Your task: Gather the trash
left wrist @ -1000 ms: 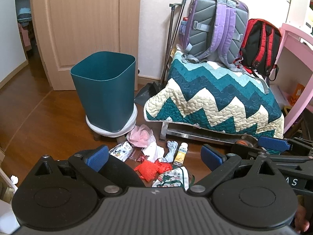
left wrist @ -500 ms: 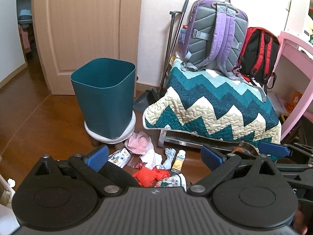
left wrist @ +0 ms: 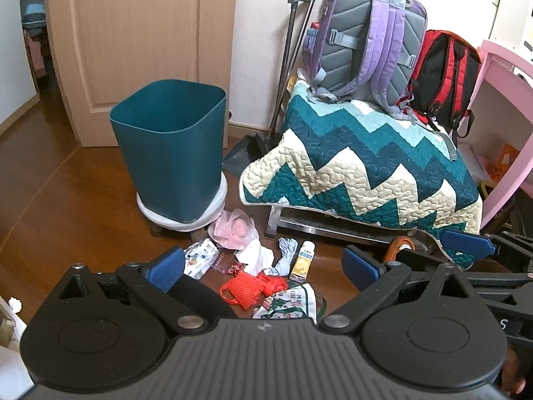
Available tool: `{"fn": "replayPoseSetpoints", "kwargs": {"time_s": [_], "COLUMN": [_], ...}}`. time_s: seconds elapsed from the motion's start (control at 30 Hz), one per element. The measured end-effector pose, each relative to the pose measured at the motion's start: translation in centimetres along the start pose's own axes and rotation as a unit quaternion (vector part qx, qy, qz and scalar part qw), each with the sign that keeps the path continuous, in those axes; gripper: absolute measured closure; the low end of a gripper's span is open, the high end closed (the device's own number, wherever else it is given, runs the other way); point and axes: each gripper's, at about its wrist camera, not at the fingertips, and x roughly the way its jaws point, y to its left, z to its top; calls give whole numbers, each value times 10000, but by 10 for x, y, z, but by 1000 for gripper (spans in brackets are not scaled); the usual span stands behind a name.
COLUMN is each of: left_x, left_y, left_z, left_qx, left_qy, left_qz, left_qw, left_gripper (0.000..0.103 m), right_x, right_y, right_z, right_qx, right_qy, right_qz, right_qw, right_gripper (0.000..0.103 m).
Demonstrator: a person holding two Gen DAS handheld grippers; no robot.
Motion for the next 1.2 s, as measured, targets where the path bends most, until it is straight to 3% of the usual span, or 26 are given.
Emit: {"fn": "replayPoseSetpoints", "kwargs": {"time_s": [0.2,0.37,0.53,0.7,0.9,1.03,1.2], "left_x": [43,94,155,224,309,363,426], "left_y": [9,20,20,17,7,8,21], "left_z": [17,41,63,71,52,31,2], "left_qx": [-19,63,309,583,641,528,17], "left_qy": [182,383,578,1073,1979,2594,3338], "left_qz": [106,292,373,272,279,425,720], "left_qw": [9998,9988,9972,9921,9777,9634,9399], "left_gripper": [2,2,2,2,2,2,2], "right_x": [37,84,143,206,276,317,359], "right_y": [-16,-55,-90,-114,-119,-111,-99], "right_z": [11,24,28,18,-13,-43,-78], "right_qx": [-86,168,535,743,524,162,-485], "right_qy": [63,142,592,1105,1796,2281,2709], "right_qz": [8,-159,-216,-142,96,135,366], "right_qw": [9999,9996,9966,9910,9823,9734,9607], "right_gripper": [34,34,34,34,34,35,35]}}
